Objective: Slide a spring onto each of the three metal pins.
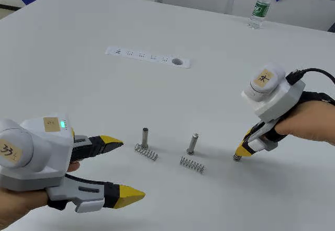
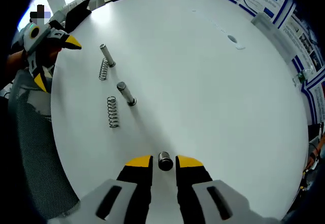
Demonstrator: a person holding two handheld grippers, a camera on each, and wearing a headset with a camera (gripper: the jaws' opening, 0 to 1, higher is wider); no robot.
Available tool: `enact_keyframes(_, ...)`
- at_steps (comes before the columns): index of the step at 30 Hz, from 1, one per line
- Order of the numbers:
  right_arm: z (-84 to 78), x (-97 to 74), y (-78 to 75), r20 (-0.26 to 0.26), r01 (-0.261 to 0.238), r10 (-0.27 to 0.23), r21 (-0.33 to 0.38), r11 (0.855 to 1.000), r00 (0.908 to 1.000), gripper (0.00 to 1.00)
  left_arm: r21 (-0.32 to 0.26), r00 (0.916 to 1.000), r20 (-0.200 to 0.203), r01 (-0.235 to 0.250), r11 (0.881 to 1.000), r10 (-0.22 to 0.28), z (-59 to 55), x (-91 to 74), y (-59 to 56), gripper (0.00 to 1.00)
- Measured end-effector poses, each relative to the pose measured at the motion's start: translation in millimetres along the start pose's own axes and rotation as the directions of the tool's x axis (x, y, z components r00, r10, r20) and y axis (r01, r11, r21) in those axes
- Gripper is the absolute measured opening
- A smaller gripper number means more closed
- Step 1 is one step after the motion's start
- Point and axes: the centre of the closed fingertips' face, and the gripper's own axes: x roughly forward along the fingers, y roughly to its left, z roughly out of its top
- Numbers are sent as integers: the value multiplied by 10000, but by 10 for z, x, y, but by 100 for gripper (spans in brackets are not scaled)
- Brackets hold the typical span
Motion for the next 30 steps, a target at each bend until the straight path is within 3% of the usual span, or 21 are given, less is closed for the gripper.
enact_keyframes(11,136,-235,36,663,561,-516,-690,9960,9965,25,72,10000,1,50,10000,-50,16,2,-18,69)
enact_keyframes(16,225,-299,130,866,546,-466,-932,9941,9952,25,111,10000,-5,76,9999,-76,27,10,-21,69)
enact_keyframes(30,449,-206,390,1125,140,49,-1665,9859,9936,25,156,10000,0,28,9999,-28,47,-9,-24,69)
